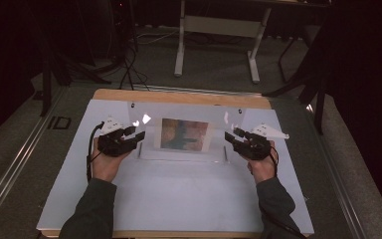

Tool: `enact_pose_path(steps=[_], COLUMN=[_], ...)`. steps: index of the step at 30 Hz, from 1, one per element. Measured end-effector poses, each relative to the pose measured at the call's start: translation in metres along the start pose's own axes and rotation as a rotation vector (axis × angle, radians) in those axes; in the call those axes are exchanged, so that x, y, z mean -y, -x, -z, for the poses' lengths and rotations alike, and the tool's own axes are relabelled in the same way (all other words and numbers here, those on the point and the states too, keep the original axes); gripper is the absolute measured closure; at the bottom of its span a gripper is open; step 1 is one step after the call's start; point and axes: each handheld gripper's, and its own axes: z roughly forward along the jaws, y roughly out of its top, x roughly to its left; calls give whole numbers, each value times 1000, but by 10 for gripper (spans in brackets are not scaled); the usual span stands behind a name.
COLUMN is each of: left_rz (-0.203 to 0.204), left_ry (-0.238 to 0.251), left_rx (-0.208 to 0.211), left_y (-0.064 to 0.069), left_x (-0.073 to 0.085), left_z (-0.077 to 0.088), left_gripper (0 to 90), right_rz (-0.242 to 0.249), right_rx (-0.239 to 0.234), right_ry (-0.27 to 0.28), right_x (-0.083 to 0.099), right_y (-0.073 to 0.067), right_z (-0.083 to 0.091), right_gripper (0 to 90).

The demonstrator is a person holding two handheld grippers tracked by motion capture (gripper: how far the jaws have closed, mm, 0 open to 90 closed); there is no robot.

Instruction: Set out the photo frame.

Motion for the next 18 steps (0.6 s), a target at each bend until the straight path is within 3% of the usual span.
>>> enact_pose_path(steps=[18], left_rz=[2], left_ry=[9], left_rx=[-1], left_y=[3], left_x=[4], left_z=[4], left_gripper=[543], right_rz=[2], right_rx=[-16], right_ry=[-2], right_x=[1], right_y=[2], right_z=[1], right_gripper=[529])
